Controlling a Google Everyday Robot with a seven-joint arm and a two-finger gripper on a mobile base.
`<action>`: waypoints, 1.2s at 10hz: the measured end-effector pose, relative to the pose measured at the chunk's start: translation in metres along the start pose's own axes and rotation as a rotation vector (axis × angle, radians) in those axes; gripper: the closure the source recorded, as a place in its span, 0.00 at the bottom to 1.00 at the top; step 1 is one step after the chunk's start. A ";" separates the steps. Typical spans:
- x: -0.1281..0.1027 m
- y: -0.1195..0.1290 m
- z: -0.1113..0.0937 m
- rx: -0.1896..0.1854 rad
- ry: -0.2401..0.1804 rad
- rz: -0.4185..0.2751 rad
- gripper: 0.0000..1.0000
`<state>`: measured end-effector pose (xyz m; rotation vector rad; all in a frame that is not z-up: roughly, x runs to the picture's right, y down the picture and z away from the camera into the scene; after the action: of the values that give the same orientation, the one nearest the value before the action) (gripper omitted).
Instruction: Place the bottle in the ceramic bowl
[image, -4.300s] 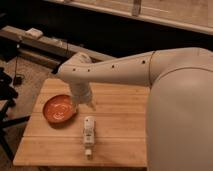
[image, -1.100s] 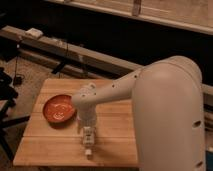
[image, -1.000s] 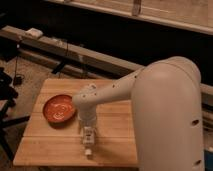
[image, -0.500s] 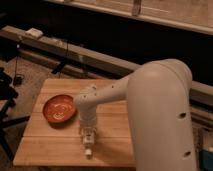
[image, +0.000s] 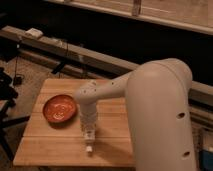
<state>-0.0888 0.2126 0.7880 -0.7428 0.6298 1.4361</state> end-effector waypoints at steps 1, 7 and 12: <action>-0.006 0.006 -0.011 0.001 -0.005 -0.022 1.00; -0.059 0.089 -0.037 0.019 0.018 -0.259 1.00; -0.094 0.146 -0.036 0.022 0.040 -0.426 1.00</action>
<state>-0.2367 0.1233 0.8273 -0.8328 0.4808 1.0239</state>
